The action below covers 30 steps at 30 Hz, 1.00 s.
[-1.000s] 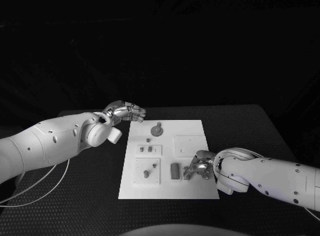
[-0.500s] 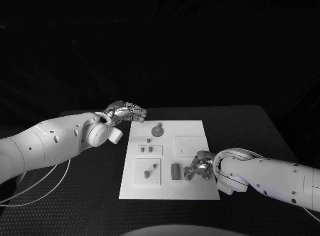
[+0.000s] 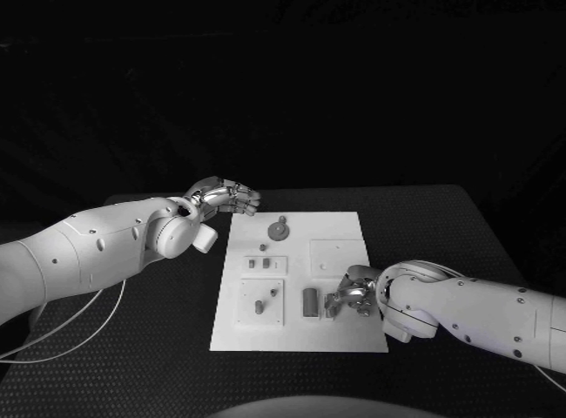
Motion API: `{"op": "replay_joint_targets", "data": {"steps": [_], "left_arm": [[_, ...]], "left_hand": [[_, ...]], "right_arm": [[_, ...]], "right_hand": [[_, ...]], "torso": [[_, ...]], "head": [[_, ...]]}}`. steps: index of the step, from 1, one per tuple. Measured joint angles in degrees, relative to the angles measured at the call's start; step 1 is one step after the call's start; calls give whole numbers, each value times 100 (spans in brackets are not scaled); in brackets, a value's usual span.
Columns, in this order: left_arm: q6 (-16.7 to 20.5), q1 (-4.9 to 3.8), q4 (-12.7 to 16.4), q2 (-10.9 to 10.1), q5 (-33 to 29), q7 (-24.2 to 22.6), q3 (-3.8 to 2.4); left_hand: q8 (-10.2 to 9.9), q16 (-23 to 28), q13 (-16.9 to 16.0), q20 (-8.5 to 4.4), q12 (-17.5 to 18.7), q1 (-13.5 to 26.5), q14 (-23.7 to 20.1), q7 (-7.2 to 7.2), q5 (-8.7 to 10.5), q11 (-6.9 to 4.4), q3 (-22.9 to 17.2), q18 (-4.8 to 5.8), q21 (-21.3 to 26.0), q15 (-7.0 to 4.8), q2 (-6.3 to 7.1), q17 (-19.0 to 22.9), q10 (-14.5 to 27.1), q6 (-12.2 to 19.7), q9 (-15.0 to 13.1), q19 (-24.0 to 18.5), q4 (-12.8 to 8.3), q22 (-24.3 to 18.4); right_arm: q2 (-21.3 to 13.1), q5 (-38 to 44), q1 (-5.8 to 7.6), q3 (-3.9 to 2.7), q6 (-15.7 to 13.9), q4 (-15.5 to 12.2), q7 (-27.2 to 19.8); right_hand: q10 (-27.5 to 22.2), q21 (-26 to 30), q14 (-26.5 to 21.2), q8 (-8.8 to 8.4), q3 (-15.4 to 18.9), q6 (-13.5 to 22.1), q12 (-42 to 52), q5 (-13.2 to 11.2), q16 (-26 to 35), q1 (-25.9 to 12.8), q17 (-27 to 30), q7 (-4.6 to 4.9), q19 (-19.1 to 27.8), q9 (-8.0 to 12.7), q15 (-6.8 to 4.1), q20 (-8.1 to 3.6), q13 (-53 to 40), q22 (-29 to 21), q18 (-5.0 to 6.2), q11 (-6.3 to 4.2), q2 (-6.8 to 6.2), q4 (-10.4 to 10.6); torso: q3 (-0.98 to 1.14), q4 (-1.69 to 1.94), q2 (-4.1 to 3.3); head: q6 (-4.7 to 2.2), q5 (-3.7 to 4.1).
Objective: Assemble the parts on the task board
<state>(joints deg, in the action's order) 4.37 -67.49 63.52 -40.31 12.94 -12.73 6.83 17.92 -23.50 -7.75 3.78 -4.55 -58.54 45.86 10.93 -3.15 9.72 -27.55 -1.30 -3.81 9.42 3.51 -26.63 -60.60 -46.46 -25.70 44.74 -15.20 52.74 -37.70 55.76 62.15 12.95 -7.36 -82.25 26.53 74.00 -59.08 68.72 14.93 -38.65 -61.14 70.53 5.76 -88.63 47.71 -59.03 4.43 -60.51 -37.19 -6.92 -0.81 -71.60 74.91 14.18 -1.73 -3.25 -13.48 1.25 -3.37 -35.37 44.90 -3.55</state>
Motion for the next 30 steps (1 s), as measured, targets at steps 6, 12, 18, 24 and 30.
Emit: {"op": "replay_joint_targets", "data": {"steps": [6, 12, 18, 24, 30], "left_arm": [[-2, 0, -1, 0, 0, 2, -2], [-8, 0, -4, 1, 0, 5, -1], [-13, 0, -9, 3, 0, 8, 0], [-15, 0, -10, 4, 0, 9, 0], [-18, 0, -10, 4, 0, 11, -2]], "left_hand": [[0, 0, 0, 0, 0, 0, 0, 0, 0, 0, 0, 0, 0, 0, 0, 0, 0, 0, 0, 0, 0, 0], [0, 8, 5, 0, 0, 0, 0, 0, 0, 0, 0, 0, 0, 0, 0, -5, 0, 0, 5, 0, 0, 0], [0, 22, 5, 0, 0, 0, 0, 0, 0, 0, 0, 0, 0, 0, 0, -5, 0, 0, 5, 0, 0, 0], [0, 22, 4, 0, 0, 0, 0, 0, 0, 0, 0, 0, 0, 0, 0, -10, 0, 0, 5, 0, 0, 0], [0, 22, 4, 0, 0, 0, 0, 0, 0, 0, -16, 0, 0, 0, 0, -9, 0, 0, 4, 0, 16, 0]], "right_arm": [[0, -16, 0, 0, -3, 2, -23], [-1, -91, 0, 0, 13, -9, -77], [-2, -141, 1, 0, 40, -8, -124], [-1, -159, 1, 0, 58, 8, -147], [-4, -166, 0, 0, 48, 28, -187]], "right_hand": [[-20, 27, 0, 3, -5, -1, -28, -22, 0, -205, 25, -1, -1, 13, 0, 0, 18, 0, 1, 20, -205, 199], [-41, 28, -32, -21, -25, 22, -64, -21, 21, -300, 66, 21, 0, 42, -26, 0, 43, 0, 5, 41, -300, 298], [-61, 28, -65, -26, -44, 24, -67, -22, 22, -299, 99, 22, 0, 42, -3, 1, 54, 0, 6, 20, -300, 279], [-81, 28, -66, -25, -58, 24, -67, -22, 22, -215, 99, 22, 0, 39, -1, 1, 54, 0, 7, 40, -216, 201], [-81, 28, -69, -25, -58, 42, -67, -21, 22, -238, 99, 40, 1, 39, 1, 2, 54, 0, 7, 40, -193, 201]], "torso": [[-2, -1, 0], [-2, -3, 1], [-2, -3, 2], [-2, -4, 2], [-2, -3, 2]], "head": [[13, 2], [25, 8], [33, 9], [36, 9], [36, 9]]}}
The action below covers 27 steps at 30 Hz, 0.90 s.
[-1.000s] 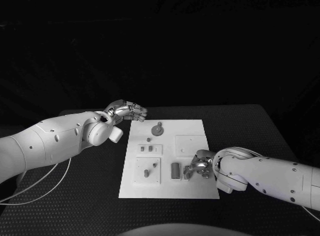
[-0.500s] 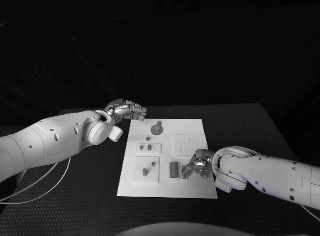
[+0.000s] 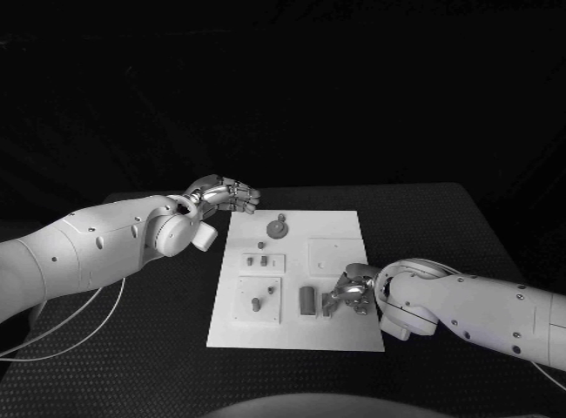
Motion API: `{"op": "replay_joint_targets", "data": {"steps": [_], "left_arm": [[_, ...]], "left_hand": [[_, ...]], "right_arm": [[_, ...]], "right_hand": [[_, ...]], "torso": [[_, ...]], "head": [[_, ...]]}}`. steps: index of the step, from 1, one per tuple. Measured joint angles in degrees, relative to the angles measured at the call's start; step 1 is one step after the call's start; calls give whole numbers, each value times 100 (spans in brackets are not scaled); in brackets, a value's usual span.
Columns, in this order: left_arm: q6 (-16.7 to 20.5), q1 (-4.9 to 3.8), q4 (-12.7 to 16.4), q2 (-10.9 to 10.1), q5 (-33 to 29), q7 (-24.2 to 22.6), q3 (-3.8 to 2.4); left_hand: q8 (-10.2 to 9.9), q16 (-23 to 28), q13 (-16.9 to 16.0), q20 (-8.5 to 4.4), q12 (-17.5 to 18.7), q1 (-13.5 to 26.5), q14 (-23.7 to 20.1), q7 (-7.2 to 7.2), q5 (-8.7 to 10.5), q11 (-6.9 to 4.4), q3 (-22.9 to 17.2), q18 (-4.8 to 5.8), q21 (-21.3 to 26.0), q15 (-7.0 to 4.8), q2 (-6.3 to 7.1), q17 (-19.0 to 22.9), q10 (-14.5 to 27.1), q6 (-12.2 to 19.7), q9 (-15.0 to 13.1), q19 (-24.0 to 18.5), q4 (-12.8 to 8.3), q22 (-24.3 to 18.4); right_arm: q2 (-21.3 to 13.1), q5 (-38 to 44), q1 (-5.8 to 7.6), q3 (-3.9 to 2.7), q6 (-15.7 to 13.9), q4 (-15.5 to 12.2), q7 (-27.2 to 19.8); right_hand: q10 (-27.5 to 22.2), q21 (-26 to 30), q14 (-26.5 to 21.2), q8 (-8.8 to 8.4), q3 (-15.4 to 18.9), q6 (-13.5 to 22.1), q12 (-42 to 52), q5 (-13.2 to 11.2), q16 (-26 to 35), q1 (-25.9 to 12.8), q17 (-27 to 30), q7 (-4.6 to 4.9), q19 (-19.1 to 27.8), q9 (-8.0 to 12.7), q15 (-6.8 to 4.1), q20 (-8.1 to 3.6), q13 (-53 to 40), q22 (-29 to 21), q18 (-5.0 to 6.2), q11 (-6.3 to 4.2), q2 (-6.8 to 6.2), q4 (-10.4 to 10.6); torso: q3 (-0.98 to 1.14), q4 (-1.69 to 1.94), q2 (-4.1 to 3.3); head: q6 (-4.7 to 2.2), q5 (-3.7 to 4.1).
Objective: Assemble the parts on the task board
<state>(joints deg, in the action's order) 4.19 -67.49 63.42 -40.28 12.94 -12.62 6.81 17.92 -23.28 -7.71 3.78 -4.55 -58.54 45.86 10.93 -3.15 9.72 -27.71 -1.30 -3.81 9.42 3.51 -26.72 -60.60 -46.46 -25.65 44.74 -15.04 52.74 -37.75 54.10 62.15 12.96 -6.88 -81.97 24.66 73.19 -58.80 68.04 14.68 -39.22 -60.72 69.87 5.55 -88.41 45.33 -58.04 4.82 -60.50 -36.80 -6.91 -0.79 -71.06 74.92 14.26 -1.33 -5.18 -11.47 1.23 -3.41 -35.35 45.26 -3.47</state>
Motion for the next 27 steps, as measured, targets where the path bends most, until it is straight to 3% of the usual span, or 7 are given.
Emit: {"op": "replay_joint_targets", "data": {"steps": [5, 12, 21, 27], "left_arm": [[-1, 0, -2, 0, 0, 2, 0], [-4, 0, -5, 3, 0, 5, 2], [-5, 0, -7, -2, 0, 10, 0], [-5, 0, -4, -10, 0, 13, 0]], "left_hand": [[0, 0, 5, 0, 0, 0, 0, 0, 0, 0, 0, 0, 0, 0, 0, 0, 0, 0, 0, 0, 0, 0], [0, 0, 5, 0, 0, 0, 0, 0, 0, 0, 0, 0, 0, 0, 0, -5, 0, 0, -1, 0, 0, 0], [0, 0, 4, 0, 0, 0, 0, 0, 0, 0, 0, 0, 0, 0, 0, -5, 0, 0, 2, 0, 0, 0], [0, 0, 4, 0, 0, 0, 0, 0, 0, 0, 0, 0, 0, 0, 0, -10, 0, 0, 5, 0, 0, 0]], "right_arm": [[15, 2, 0, -4, -86, 41, -70], [0, 32, 0, -5, -272, 97, -160], [-29, 220, 0, -7, -449, 102, -239], [-93, 547, 0, -7, -560, 112, -412]], "right_hand": [[0, 0, -8, -4, 0, 9, 0, 0, 0, -61, -32, 8, 0, 9, 8, 0, 0, 0, 34, 0, 272, 0], [0, 0, -10, -4, 31, 9, 0, 0, 0, -63, -32, 8, 1, 12, 10, 1, -2, 0, 34, 0, 270, -31], [-22, 34, -17, -7, -38, 36, -43, 0, 0, 78, 31, 28, -24, 18, 17, -23, 26, 0, 29, 22, -71, -168], [-319, 79, -280, -127, -137, 264, -256, 0, 56, 344, 278, 73, -19, 53, 51, -20, 185, 0, 26, 88, -463, -295]], "torso": [[0, -1, 0], [0, 0, 1], [0, 2, 1], [0, 1, 1]], "head": [[-4, 4], [-12, 8], [-5, -1], [-3, -3]]}}
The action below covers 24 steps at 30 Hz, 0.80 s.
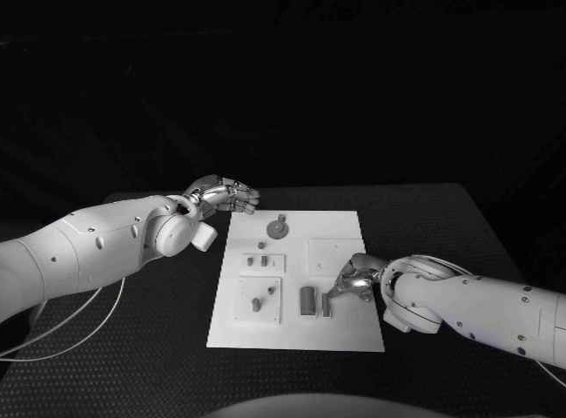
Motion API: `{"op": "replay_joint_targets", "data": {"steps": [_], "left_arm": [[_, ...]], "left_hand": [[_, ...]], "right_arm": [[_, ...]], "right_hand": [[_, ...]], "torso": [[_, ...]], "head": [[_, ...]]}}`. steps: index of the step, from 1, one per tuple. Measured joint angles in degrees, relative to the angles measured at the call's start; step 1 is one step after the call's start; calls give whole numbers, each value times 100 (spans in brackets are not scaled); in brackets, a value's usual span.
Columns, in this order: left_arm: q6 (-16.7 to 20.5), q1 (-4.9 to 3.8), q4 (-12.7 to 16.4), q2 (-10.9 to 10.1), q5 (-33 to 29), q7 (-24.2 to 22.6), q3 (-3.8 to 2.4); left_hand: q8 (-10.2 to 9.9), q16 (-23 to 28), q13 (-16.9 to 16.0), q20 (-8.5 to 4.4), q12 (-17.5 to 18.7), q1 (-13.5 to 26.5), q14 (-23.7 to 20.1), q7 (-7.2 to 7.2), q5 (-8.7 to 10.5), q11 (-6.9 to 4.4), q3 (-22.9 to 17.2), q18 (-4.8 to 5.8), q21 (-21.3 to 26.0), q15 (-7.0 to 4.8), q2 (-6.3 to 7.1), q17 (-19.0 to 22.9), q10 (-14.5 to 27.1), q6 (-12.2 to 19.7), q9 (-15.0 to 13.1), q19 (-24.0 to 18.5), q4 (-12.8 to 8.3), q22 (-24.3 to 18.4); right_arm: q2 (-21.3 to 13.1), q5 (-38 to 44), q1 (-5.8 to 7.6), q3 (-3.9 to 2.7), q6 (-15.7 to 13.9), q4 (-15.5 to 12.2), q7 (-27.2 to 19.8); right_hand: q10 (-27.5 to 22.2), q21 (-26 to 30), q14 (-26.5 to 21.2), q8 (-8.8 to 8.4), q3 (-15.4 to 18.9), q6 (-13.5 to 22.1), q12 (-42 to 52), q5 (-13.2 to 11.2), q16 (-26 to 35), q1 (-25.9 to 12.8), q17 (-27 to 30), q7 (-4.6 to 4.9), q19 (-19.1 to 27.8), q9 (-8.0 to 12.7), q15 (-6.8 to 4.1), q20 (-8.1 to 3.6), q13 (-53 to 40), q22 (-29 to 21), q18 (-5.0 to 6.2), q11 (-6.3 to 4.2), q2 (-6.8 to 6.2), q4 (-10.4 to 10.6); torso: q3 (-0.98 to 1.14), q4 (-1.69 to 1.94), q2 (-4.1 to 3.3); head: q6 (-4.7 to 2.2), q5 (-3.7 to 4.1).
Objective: Assemble the parts on the task board
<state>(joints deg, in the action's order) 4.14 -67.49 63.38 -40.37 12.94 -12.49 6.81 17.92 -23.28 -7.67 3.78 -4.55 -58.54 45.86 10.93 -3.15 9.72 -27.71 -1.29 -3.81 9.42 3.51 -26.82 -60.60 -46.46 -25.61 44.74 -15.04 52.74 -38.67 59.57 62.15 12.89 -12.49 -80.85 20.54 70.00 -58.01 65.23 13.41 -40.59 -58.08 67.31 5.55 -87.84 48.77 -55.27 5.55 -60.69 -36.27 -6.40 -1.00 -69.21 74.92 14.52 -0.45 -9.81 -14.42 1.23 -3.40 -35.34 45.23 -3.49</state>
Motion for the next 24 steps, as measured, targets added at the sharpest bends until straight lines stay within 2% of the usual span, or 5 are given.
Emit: {"op": "replay_joint_targets", "data": {"steps": [3, 6, 11, 17, 24], "left_arm": [[0, 0, 0, -4, 0, 1, 2], [-1, 0, 0, -6, 0, 3, 2], [-2, 0, 1, -6, 0, 5, 1], [-6, 0, 0, -4, 0, 9, 1], [-10, 0, -10, 2, 0, 15, 0]], "left_hand": [[0, 0, 0, 0, 0, 0, 0, 0, 0, 0, 0, 0, 0, 0, 0, 0, 0, 0, 0, 0, 0, 0], [0, 0, 0, 0, 0, 0, 0, 0, 0, 0, 0, 0, 0, 0, 0, 0, 0, 0, 0, 0, 0, 0], [0, 0, 5, 0, 0, 0, 0, 0, 0, 0, 0, 0, 0, 0, 0, 0, 0, 0, 0, 0, 0, 0], [0, 0, 5, 0, 0, 0, 0, 0, 0, 0, 0, 0, 0, 0, 0, -5, 0, 0, -1, 0, 0, 0], [0, 0, 5, 0, 0, 0, 0, 21, 0, 0, 0, 0, 0, 0, 0, -5, 0, 21, -1, 0, 0, 0]], "right_arm": [[-4, 149, 0, 0, -72, -8, -148], [-4, 326, 0, 1, -154, -25, -344], [-2, 580, 0, 1, -250, -44, -653], [5, 815, -9, 1, -311, -55, -877], [51, 984, -28, 2, -306, -21, -964]], "right_hand": [[-320, 37, -234, -74, -59, 188, -219, 0, 49, 426, 122, 72, 135, 13, 102, 70, 160, 0, -32, 83, -70, -147], [-389, 37, -273, -74, -69, 248, -232, 0, 49, 690, 124, 112, 166, 13, 132, 100, 171, 0, -41, 128, -77, -164], [-409, 37, -310, -74, -3, 282, -214, 0, 28, 1132, 109, 144, 221, -5, 129, 154, 170, 0, -71, 148, 17, -226], [-351, 5, -317, -8, 85, 295, -84, 0, -22, 1320, 39, 138, 229, -12, 119, 162, 128, 0, -71, 94, 162, -217], [-177, -34, -153, 178, 162, -91, 7, 0, -56, 1327, -72, -10, 227, -65, 60, 163, 77, 0, 17, 3, 283, -202]], "torso": [[0, -1, 0], [0, -1, 0], [2, -1, 0], [3, -1, 0], [3, 2, 0]], "head": [[0, -3], [1, -5], [4, -4], [9, 2], [19, 4]]}}
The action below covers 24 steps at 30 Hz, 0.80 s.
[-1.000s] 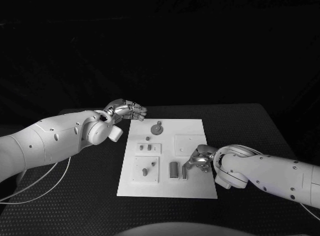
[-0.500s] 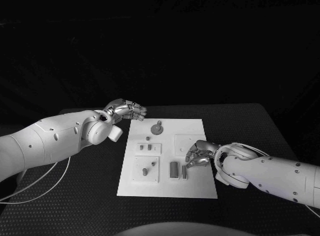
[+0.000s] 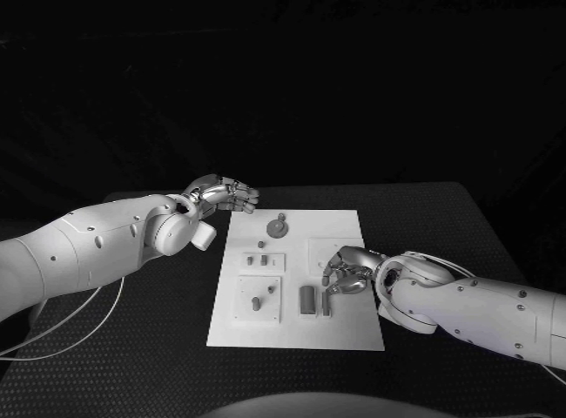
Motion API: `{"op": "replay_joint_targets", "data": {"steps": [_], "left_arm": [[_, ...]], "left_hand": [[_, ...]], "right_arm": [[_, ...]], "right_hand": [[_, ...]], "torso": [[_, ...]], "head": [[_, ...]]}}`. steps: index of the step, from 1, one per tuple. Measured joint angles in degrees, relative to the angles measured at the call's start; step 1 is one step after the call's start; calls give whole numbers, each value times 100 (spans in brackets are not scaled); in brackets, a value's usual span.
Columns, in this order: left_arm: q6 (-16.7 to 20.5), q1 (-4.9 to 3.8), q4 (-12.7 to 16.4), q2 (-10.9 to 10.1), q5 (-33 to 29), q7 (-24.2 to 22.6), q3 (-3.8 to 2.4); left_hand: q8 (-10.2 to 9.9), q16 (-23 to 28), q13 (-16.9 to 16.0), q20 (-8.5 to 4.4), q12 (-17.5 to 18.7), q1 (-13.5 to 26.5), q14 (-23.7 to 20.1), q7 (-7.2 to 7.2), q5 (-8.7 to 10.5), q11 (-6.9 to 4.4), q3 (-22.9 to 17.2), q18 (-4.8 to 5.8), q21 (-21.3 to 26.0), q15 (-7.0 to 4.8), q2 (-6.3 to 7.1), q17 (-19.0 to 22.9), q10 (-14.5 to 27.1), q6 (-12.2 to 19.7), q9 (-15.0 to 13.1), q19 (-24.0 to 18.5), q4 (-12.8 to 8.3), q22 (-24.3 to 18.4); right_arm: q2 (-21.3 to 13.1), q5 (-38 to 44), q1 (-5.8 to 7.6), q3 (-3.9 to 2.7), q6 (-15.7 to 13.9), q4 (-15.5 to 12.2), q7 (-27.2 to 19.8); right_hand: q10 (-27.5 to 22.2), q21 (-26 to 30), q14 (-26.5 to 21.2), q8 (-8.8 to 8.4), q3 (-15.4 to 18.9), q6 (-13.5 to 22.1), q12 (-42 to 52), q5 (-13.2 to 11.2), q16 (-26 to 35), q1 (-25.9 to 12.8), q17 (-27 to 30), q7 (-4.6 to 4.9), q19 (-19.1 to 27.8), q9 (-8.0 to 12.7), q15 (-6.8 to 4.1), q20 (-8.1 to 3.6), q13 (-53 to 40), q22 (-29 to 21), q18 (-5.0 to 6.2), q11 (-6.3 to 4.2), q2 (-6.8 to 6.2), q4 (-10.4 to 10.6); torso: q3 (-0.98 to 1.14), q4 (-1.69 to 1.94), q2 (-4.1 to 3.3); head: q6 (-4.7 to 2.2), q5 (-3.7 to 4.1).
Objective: Assemble the parts on the task board
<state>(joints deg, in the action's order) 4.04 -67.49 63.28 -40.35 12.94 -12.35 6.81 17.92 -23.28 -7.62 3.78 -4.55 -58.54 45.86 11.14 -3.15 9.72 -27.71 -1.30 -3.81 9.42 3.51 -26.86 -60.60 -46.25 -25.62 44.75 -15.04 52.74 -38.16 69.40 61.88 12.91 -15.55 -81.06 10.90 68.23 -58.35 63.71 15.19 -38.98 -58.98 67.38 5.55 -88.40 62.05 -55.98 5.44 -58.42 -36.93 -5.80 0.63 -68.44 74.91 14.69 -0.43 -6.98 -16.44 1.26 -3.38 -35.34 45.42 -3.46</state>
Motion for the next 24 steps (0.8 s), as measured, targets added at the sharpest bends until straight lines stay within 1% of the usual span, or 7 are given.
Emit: {"op": "replay_joint_targets", "data": {"steps": [1, 2, 6, 12, 13, 16, 24], "left_arm": [[-1, 0, 0, 1, 0, 1, 1], [-1, 0, 0, 1, 0, 1, 2], [-2, 0, 0, 2, 0, 2, 2], [-4, 0, 3, 1, 1, 4, 1], [-4, 0, 4, -1, 1, 4, 1], [-5, 0, 5, -3, 1, 5, 1], [-5, 0, 8, -2, 1, 7, 1]], "left_hand": [[0, 0, 0, 0, 0, 0, 0, 0, 0, 0, 0, 0, 0, 0, 0, 0, 0, 0, 0, 0, 0, 0], [0, 0, 0, 0, 0, 0, 0, 0, 0, 0, 0, 0, 0, 0, 0, 0, 0, 0, 0, 0, 0, 0], [0, 0, 0, 0, 0, 0, 0, 0, 0, 0, 0, 0, 0, 0, 0, -4, 0, 0, 0, 0, 0, 0], [0, 0, -1, 0, 0, 0, 0, 0, 0, 0, 0, 0, 0, 0, 0, -5, 0, 0, 5, 0, 0, 0], [0, 3, 0, 0, 0, 0, 0, 0, 0, 0, 0, 0, 0, 0, 0, -5, 0, 0, 5, 0, 0, 0], [0, 23, 5, 0, 0, 0, 0, 0, 0, 0, 0, 0, 0, 0, 0, -5, 0, 0, 5, 0, 0, 0], [0, 23, 5, 0, 0, 0, 0, 0, 0, 0, 0, 0, 0, 0, 0, -10, 0, 0, 5, 0, 0, 0]], "right_arm": [[8, 21, -5, 0, 8, 7, -6], [11, 37, -8, 0, 13, 9, -11], [30, 97, -27, 2, 39, 27, -26], [75, 153, -43, 4, 88, 39, -45], [77, 161, -45, 4, 93, 40, -48], [84, 186, -50, 4, 113, 59, -54], [101, 293, -61, 7, 151, 114, -54]], "right_hand": [[8, 0, 0, 13, 15, -20, 0, 0, 0, -38, 1, -18, 0, -3, 0, 0, 4, 0, 1, -8, 38, 15], [9, 0, -1, 15, 16, -45, 0, 0, 0, -36, 2, -28, 0, -3, -1, 0, 9, 0, 2, -8, 116, 16], [29, 0, 14, 45, 16, -85, 0, 0, 0, -68, 0, -47, 0, -16, -41, 0, 11, 0, 7, -28, 279, 16], [60, 0, 13, 66, 16, -114, 44, 0, 0, -78, -24, -55, 0, -28, -43, 0, -13, 0, 11, -59, 293, 16], [60, 0, 18, 66, 16, -114, 44, 0, 0, -73, -28, -56, 0, -28, -48, 0, -24, 0, 11, -59, 331, 16], [81, 0, 37, 66, 16, -119, 76, 0, 0, -81, -40, -59, 0, -33, -66, 0, -42, 0, 12, -79, 338, 16], [120, 0, 49, 80, 16, -148, 103, 0, 0, -74, -63, -72, -1, -32, -76, 0, -63, 0, 12, -80, 387, 16]], "torso": [[0, 0, 0], [0, 0, -1], [-1, -1, -1], [-3, 1, -1], [-3, 1, -1], [-2, 1, -1], [-3, 1, -1]], "head": [[0, 0], [1, 0], [8, 0], [15, -5], [16, -5], [23, -9], [36, -14]]}}
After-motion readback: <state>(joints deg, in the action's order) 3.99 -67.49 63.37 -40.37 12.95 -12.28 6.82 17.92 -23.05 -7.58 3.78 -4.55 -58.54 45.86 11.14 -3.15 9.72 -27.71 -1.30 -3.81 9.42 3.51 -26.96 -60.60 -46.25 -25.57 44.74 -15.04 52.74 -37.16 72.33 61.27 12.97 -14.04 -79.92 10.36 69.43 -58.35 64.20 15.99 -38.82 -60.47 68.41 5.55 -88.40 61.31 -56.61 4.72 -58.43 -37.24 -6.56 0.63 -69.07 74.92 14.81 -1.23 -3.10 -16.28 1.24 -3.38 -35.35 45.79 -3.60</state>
